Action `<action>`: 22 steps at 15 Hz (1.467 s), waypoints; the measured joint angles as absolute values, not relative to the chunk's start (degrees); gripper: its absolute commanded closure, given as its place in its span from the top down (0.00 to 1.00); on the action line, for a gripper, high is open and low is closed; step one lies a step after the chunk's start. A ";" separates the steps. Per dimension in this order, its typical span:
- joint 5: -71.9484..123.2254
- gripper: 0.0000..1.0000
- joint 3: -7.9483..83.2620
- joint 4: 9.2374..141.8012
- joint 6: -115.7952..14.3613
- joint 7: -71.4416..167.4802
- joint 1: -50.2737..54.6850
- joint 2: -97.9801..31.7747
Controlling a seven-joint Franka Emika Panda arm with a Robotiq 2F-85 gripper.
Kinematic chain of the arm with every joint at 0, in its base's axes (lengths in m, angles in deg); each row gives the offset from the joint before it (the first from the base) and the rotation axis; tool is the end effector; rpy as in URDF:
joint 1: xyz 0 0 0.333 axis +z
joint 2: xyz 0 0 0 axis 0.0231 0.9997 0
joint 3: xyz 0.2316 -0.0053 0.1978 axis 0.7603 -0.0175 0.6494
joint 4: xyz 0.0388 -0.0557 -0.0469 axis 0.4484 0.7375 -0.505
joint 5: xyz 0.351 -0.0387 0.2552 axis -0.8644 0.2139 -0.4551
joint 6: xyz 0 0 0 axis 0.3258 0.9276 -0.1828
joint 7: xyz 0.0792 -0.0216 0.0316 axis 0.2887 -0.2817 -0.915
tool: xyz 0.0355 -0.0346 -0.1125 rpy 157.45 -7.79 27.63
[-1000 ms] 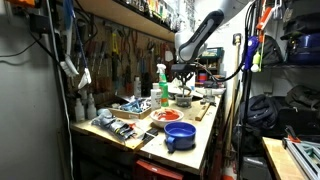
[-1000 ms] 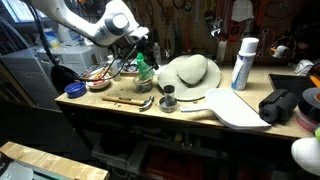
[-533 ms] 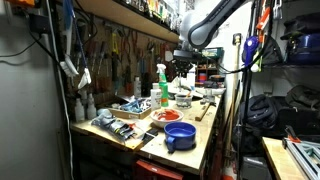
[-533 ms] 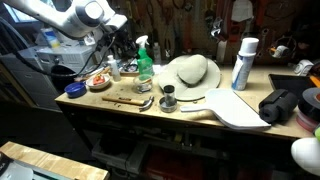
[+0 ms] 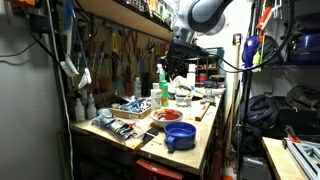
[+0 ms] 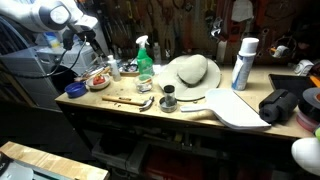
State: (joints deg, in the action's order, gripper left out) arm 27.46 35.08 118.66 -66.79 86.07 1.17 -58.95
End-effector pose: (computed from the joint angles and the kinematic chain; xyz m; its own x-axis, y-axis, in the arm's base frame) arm 0.5528 -0.0635 0.3849 0.6248 -0.7048 0.3359 -0.6651 -0.7059 -0.2438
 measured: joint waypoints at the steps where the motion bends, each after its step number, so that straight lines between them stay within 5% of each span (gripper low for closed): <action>1: 24.39 0.03 34.61 120.03 -66.75 81.77 2.30 -59.97; 2: 21.38 0.11 34.61 121.22 -66.75 78.50 2.62 -60.86; 4: 19.51 0.11 34.85 122.63 -66.76 77.78 0.93 -62.34; 5: 19.48 0.03 34.84 122.96 -66.76 77.78 0.01 -62.86; 22: -2.28 0.03 42.36 124.33 -71.69 51.24 7.99 -55.22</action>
State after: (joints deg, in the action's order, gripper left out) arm -2.28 42.36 124.33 -71.69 51.24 7.99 -55.22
